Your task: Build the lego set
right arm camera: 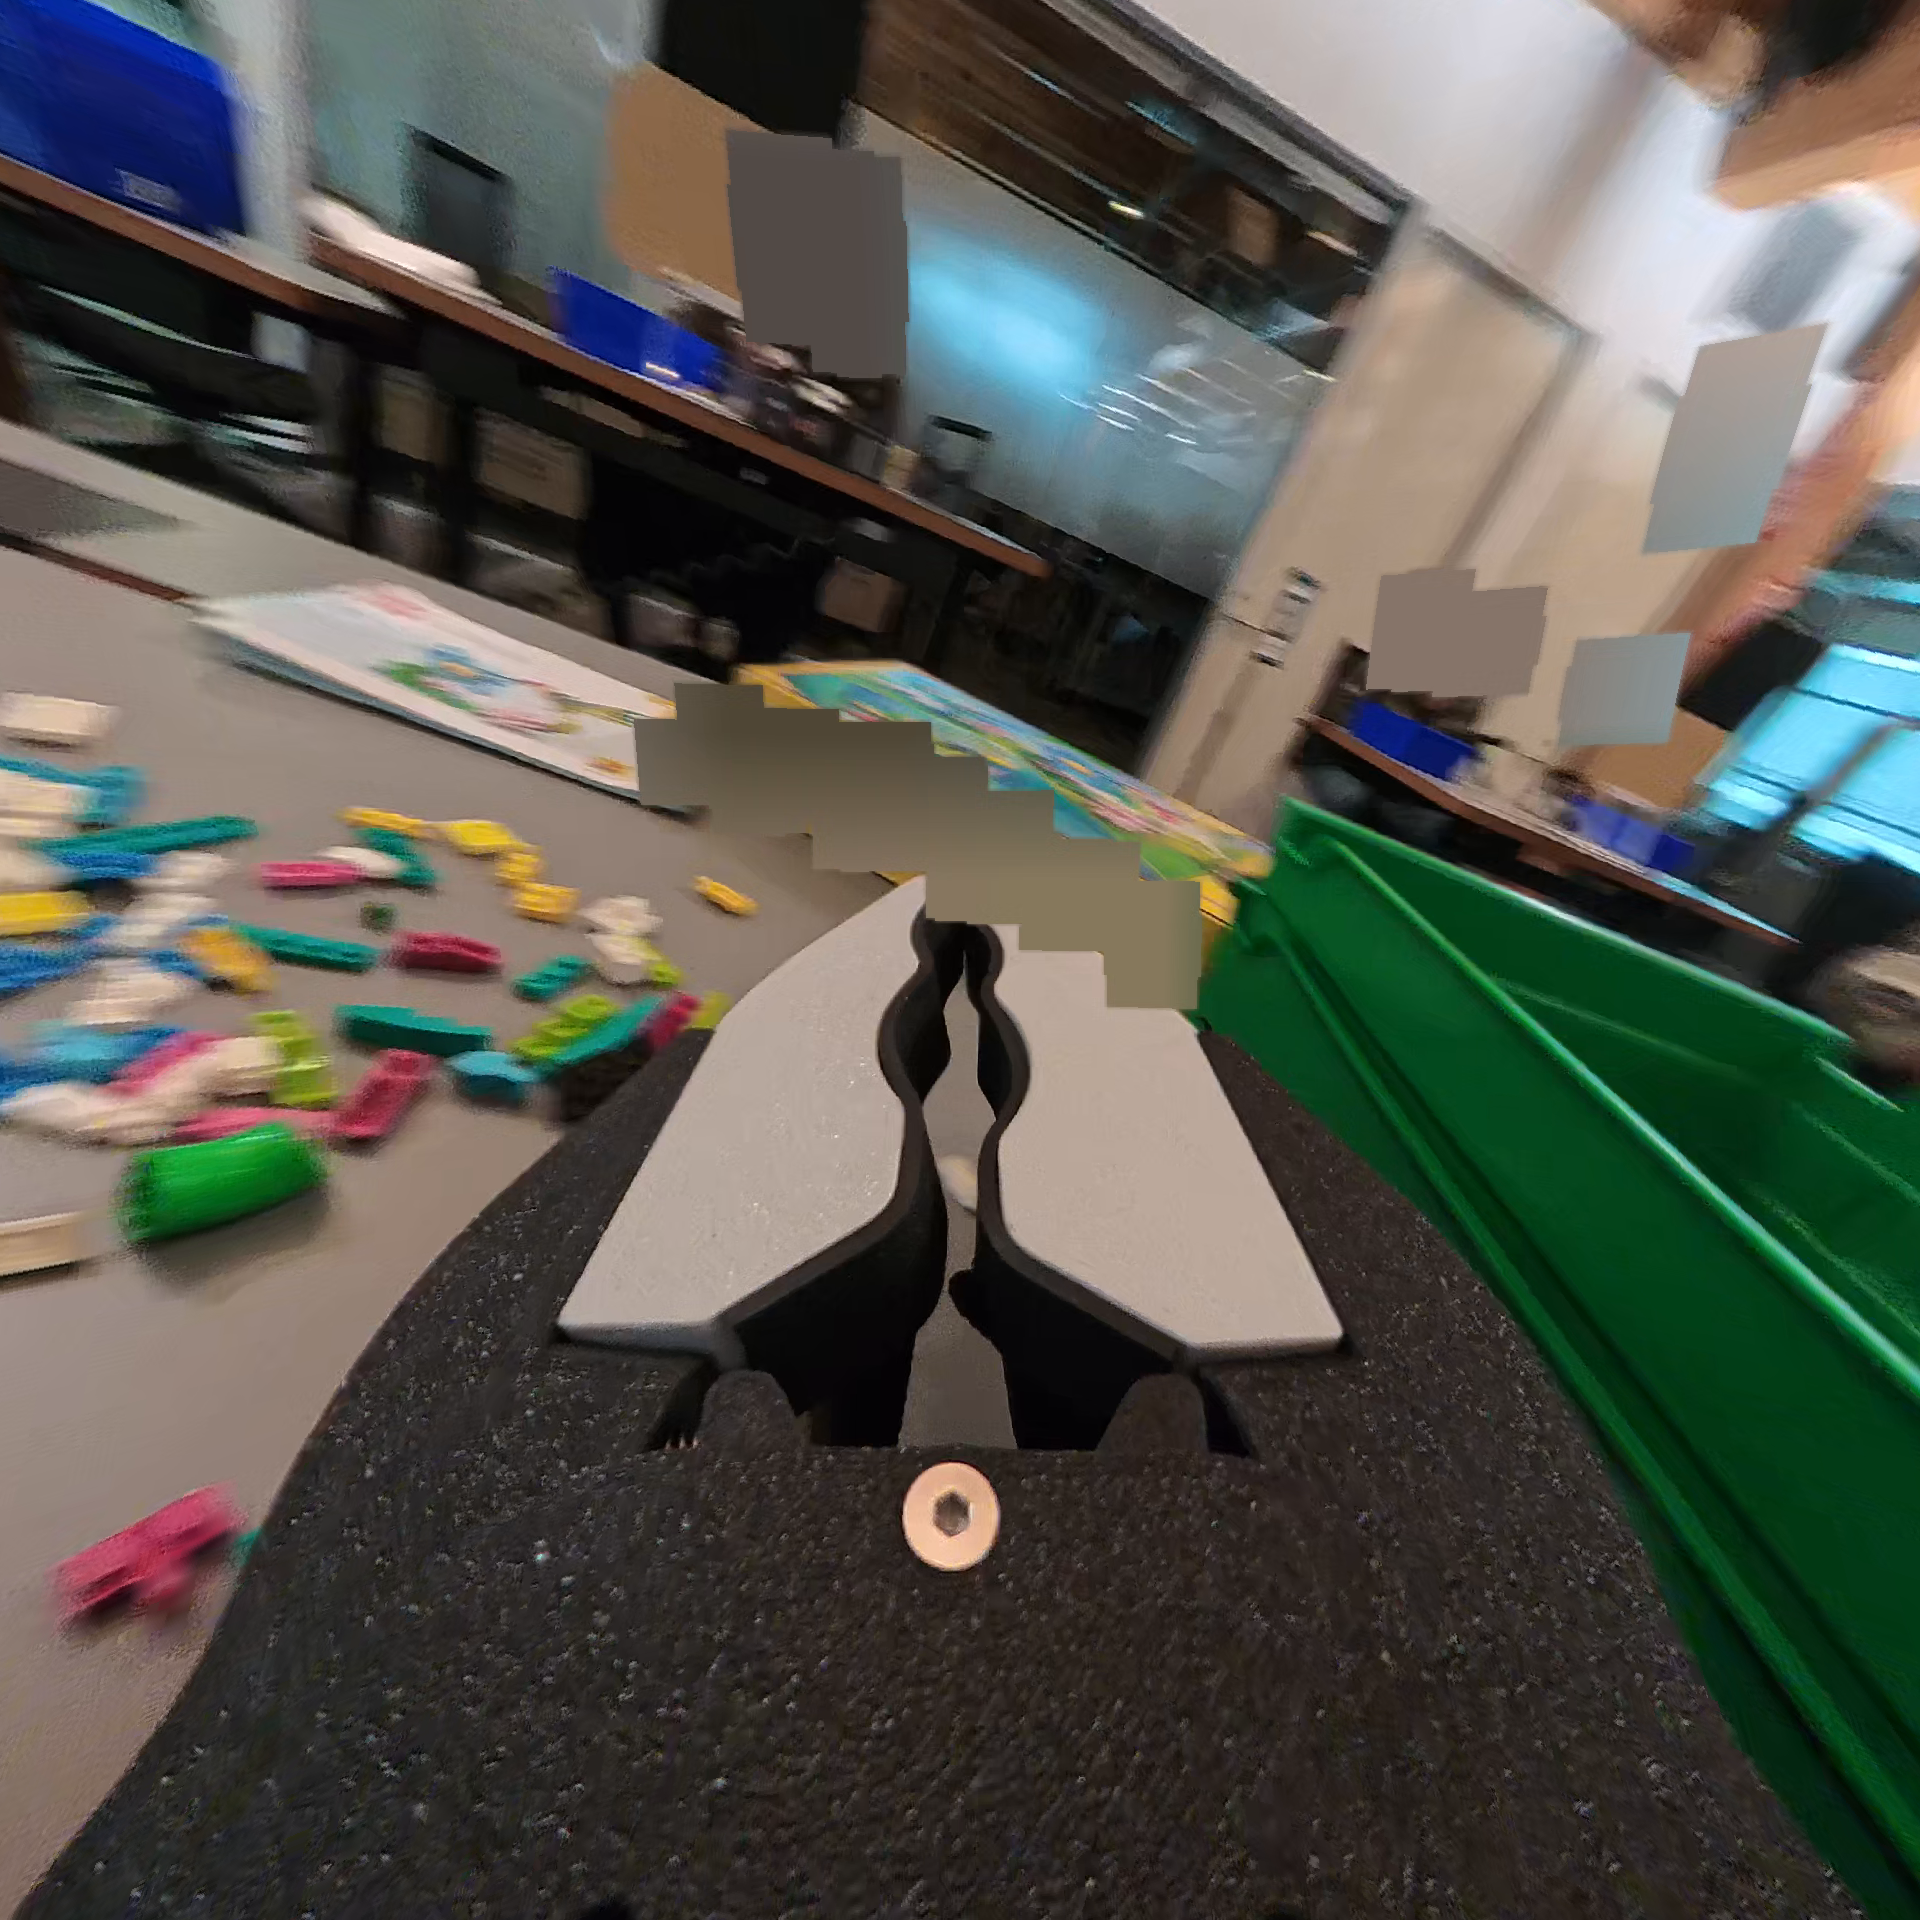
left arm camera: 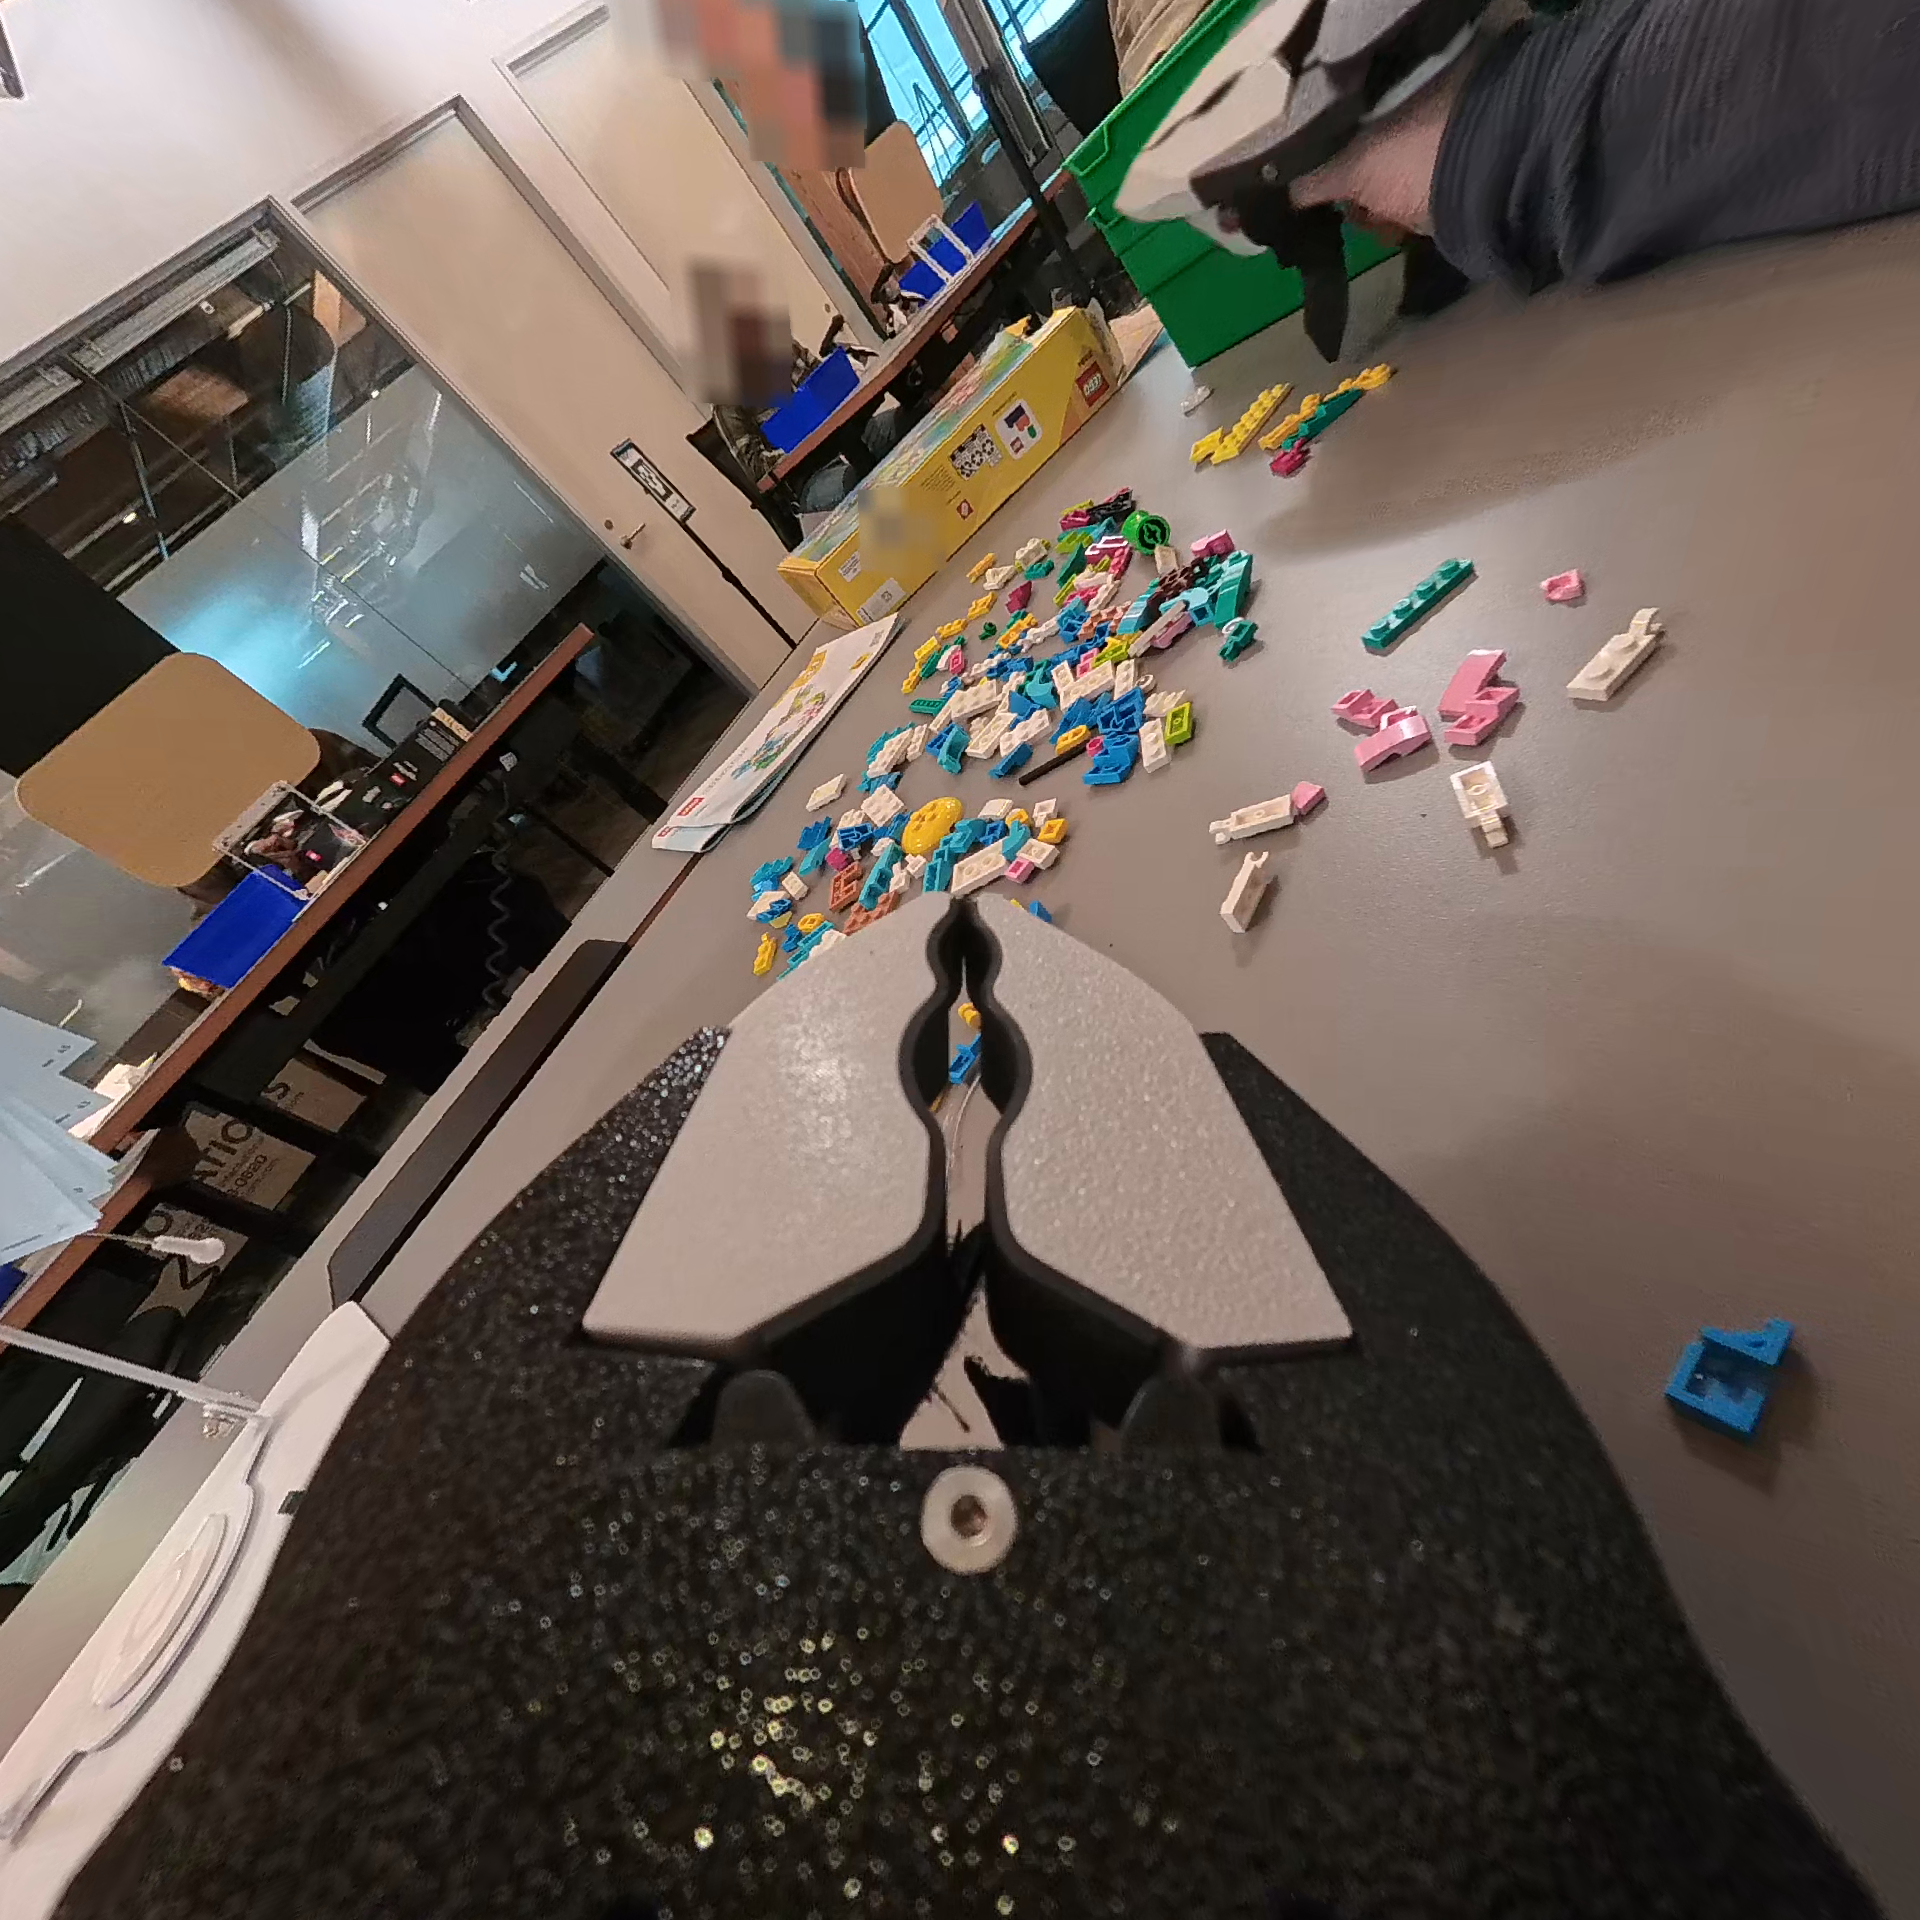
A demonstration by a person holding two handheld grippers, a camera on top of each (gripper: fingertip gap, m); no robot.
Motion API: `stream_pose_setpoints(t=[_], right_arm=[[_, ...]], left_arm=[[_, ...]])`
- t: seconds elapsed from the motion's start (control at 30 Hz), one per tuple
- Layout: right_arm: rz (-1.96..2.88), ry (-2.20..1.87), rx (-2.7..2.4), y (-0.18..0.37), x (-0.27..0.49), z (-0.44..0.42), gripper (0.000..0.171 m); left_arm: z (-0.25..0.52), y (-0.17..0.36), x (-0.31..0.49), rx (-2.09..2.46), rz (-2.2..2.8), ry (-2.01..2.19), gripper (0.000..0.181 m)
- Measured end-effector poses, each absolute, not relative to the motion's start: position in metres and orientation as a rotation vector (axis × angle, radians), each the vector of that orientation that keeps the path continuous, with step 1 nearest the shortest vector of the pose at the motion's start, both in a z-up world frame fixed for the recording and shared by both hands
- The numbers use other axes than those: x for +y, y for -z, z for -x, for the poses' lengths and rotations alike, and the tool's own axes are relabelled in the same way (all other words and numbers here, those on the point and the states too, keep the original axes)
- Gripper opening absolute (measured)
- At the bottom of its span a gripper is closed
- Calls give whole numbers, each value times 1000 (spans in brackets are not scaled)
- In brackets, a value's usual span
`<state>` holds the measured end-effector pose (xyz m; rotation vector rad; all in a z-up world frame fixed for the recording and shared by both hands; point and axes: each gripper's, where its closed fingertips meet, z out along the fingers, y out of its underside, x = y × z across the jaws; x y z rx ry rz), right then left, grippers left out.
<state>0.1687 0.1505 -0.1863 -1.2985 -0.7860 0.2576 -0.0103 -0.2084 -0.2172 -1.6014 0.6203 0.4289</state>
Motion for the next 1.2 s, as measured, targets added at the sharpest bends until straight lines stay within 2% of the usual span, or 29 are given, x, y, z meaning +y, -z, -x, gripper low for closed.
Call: stream_pose_setpoints(t=[0.1,0.2,0.4,0.53,0.63,0.77,0.9,1.03,1.2], right_arm=[[1229,-586,-1139,189,94,-119,0],[1198,-897,-1596,211,17,-87,13],[1194,-650,-2046,263,-28,-72,20],[1219,-524,-2112,279,-25,-72,20],[1207,-474,-2139,284,-24,-73,9],[1175,-374,-2154,289,-21,-70,14],[1193,-378,-2150,290,-22,-68,10],[1295,-545,-2077,288,-22,-64,10],[1532,-1014,-1847,272,-18,-62,9]], left_arm=[[10,217,-208,620,1602,-429,0],[10,217,-208,619,1602,-429,0],[11,218,-208,619,1606,-431,0],[11,218,-208,618,1607,-430,0],[11,218,-208,616,1607,-431,0],[12,217,-208,608,1608,-430,0],[12,217,-208,606,1607,-427,0],[12,217,-208,606,1607,-427,0],[12,216,-208,606,1605,-423,0]])
